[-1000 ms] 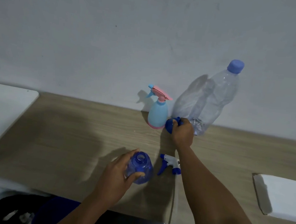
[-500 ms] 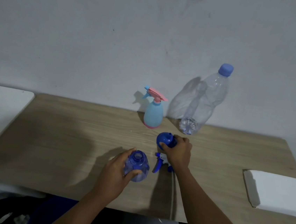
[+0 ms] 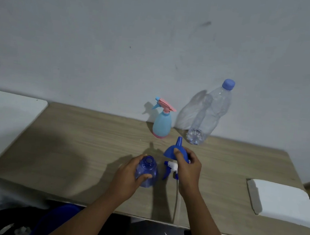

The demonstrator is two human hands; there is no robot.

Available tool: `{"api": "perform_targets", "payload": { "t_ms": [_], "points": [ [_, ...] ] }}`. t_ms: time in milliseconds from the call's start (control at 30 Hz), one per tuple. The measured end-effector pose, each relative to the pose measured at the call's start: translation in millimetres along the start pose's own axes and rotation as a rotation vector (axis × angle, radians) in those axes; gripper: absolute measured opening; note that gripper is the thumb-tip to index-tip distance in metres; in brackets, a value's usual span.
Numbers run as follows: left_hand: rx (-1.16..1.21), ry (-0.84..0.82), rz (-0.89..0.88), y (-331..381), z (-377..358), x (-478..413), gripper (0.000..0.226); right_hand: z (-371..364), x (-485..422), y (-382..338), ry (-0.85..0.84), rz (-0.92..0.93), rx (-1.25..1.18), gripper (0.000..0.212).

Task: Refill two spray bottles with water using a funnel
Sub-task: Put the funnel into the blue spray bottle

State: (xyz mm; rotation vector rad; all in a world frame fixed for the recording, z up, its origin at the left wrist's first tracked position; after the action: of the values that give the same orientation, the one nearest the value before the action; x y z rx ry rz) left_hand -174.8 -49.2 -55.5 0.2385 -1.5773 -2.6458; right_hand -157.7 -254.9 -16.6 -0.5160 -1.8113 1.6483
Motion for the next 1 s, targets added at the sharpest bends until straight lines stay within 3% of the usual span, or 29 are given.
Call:
{"api": "perform_targets", "payload": {
  "t_ms": [133, 300, 567, 833, 1000],
  "points": [
    [0.034, -0.017, 0.023, 5.3, 1.7, 4.5, 0.061, 9.6, 33.8, -6.3, -0.078, -0.044, -0.028, 0.039],
    [0.058, -0.023, 0.014, 8.2, 3.2, 10.3, 0.063, 16.0, 48.2, -32.2, -0.181, 0.266, 0.112, 0.035],
    [0.069, -0.087, 0.056, 7.6, 2.3, 9.1, 0.064, -5.5, 54.4, -82.3, -0.437, 0.63, 0.705, 0.069],
    [-0.01, -0.071, 0.058, 12.6, 3.4, 8.5, 0.046, -27.5, 65.1, -95.3, -0.443, 0.728, 0.848, 0.083],
    [0.031, -0.071, 0.074, 9.8, 4.4, 9.0, 0.051, -31.9, 63.9, -89.4, -0.535, 0.786, 0.928, 0.096]
  ]
}}
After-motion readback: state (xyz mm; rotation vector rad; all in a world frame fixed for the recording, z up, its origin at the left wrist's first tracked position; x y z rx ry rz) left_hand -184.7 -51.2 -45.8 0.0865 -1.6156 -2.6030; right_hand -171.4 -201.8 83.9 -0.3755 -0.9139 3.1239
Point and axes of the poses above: each hand's wrist, its own x-axis away from the middle knuckle, its own z-axis out of the back of the hand, y = z × x, the point moved 3 cm from there along -x, towards the middle knuckle, and after that the axes turned 15 degrees about y, right-handed, at the moved point
